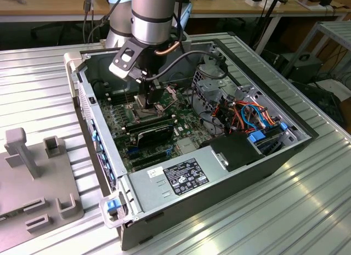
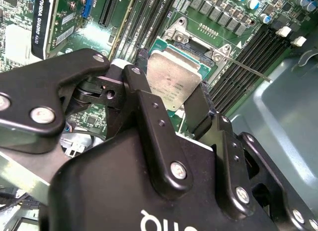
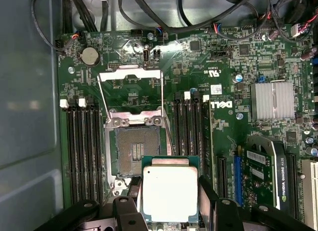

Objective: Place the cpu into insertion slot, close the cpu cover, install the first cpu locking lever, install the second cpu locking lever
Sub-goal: 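Place the cpu into insertion slot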

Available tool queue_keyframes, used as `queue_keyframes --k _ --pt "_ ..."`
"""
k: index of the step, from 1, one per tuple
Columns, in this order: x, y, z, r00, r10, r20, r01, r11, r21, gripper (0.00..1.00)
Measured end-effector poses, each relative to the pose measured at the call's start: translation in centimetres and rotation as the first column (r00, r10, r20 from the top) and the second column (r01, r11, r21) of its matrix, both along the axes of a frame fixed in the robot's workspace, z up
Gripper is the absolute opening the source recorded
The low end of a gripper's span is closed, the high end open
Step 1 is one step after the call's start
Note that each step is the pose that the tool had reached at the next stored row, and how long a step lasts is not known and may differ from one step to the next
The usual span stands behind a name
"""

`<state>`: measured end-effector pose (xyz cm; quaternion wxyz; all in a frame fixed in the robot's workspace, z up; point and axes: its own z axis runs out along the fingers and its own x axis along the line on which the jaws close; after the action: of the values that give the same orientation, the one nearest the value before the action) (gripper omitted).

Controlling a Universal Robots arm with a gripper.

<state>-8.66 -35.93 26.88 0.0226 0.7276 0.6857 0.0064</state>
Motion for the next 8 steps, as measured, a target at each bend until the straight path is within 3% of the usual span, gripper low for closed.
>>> queue_keyframes --k 8 --pt "0.01 0.00 -0.29 1.0000 0.000 0.0001 0.000 1.0000 0.0004 0.55"
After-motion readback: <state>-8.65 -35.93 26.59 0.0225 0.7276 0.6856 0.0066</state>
